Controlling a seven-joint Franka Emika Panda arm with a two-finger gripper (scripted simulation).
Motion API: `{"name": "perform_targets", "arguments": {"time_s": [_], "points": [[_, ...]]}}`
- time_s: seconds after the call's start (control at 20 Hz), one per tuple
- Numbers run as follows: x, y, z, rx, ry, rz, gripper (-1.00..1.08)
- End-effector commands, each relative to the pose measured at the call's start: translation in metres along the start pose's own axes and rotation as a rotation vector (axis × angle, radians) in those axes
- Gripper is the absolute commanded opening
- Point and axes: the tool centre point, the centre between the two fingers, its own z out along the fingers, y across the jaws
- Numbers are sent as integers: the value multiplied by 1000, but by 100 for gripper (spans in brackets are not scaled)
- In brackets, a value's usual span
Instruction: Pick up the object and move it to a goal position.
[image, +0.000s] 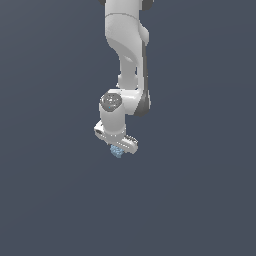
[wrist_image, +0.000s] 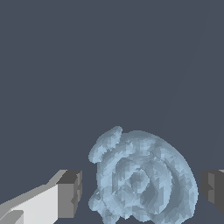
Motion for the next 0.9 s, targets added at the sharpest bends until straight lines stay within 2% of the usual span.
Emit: {"name": "perform_targets", "arguments": {"time_s": [0.0, 0.25, 0.3, 0.85], "points": [[0, 0, 10, 0, 1, 1, 100], [1, 0, 17, 0, 1, 2, 100], [1, 0, 17, 0, 1, 2, -100], [1, -1, 16, 1, 2, 1, -100]]}}
